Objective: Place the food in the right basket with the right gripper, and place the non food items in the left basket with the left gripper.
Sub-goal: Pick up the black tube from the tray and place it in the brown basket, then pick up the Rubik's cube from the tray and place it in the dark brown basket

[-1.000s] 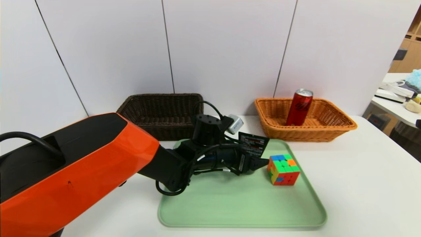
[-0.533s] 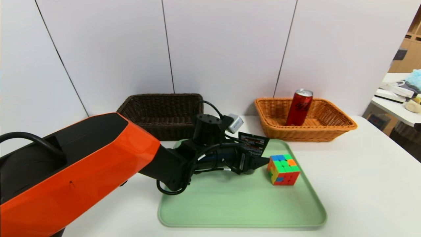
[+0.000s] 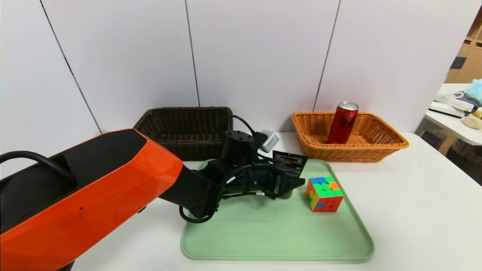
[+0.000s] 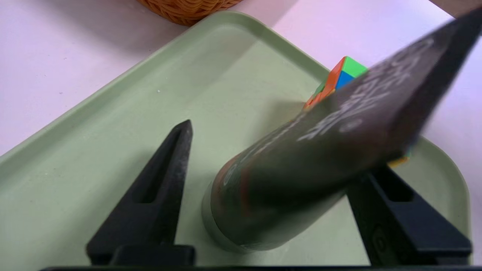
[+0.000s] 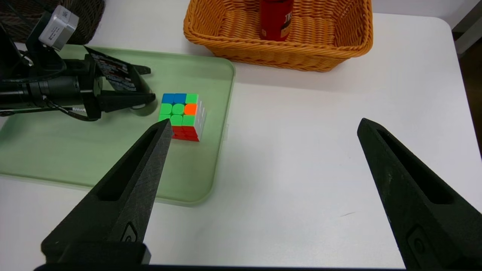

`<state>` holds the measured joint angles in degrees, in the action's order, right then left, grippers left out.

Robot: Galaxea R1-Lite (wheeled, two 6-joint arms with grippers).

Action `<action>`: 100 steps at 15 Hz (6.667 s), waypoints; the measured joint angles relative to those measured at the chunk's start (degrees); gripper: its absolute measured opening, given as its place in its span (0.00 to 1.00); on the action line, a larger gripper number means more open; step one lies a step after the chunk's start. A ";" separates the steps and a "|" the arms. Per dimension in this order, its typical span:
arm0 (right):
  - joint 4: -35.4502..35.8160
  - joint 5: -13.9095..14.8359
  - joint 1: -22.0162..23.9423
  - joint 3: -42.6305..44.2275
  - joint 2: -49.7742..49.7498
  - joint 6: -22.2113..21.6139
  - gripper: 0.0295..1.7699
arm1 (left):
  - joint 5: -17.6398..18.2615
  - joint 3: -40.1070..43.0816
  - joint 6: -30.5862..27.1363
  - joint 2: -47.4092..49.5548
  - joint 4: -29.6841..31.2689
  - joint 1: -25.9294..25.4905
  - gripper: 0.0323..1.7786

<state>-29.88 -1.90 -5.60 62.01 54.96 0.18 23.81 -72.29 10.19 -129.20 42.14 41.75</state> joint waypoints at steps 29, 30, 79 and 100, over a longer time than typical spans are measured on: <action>0.04 -0.18 0.06 -3.19 -0.74 0.02 0.96 | -8.46 -22.66 6.69 15.08 -26.08 -11.91 0.26; 0.09 -0.22 0.06 -3.06 -0.71 0.00 0.96 | -8.52 -23.33 6.64 15.47 -27.98 -14.30 0.26; 0.06 -0.27 0.11 -3.89 -1.18 -0.07 0.96 | -12.11 -16.96 -10.57 24.43 -31.51 -16.62 0.93; -0.10 0.17 0.15 -4.79 -2.80 -2.35 0.96 | 17.23 9.18 -13.87 12.08 -3.97 -0.09 0.95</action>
<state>-29.98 -1.73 -5.45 57.22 52.15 -2.17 41.03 -63.11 -3.68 -117.12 38.17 41.67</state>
